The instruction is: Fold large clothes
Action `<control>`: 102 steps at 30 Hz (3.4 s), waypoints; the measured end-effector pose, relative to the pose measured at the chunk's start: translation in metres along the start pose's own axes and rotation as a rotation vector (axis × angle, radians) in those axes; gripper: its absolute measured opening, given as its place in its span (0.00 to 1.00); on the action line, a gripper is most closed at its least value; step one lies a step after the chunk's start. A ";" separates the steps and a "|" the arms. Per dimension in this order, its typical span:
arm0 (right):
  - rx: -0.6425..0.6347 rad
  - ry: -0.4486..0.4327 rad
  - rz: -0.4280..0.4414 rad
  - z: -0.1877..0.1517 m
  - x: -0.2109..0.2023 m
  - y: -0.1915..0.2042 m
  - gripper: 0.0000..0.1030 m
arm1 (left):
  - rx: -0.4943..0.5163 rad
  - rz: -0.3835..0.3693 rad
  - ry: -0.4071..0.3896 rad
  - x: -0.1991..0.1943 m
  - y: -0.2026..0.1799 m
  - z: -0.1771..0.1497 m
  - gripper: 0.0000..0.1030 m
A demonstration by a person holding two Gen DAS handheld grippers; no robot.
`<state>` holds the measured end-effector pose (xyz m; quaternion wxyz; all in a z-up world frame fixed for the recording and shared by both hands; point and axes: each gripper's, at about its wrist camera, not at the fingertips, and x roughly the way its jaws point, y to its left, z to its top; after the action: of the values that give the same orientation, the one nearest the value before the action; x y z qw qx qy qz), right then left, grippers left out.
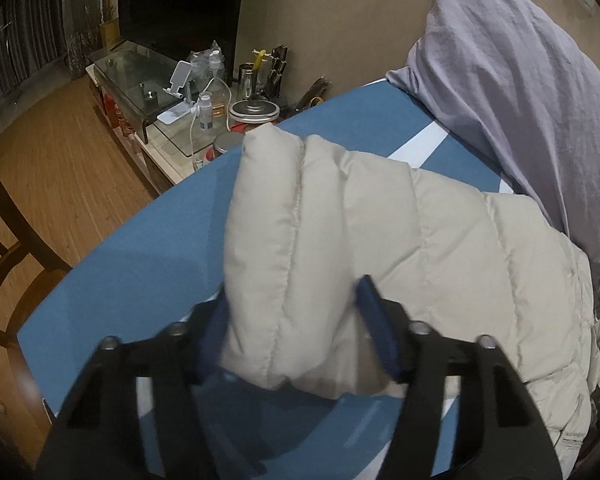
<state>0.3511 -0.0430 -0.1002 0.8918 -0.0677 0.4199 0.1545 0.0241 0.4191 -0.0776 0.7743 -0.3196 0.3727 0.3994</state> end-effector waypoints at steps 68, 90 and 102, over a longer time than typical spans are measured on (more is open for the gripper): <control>0.082 -0.096 0.154 -0.077 -0.101 -0.144 0.92 | 0.599 -0.428 0.030 -0.088 -0.416 -0.160 0.52; 0.040 -0.024 0.117 -0.081 -0.080 -0.135 0.99 | 0.737 -0.140 -0.026 -0.016 -0.447 -0.208 0.61; 0.068 -0.017 0.088 -0.086 -0.106 -0.148 0.99 | 0.731 -0.219 -0.047 -0.079 -0.359 -0.199 0.72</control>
<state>0.2743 -0.2277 -0.0742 0.8895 -0.0176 0.4197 0.1800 0.2354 0.0605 -0.0440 0.8836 -0.0510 0.4363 0.1625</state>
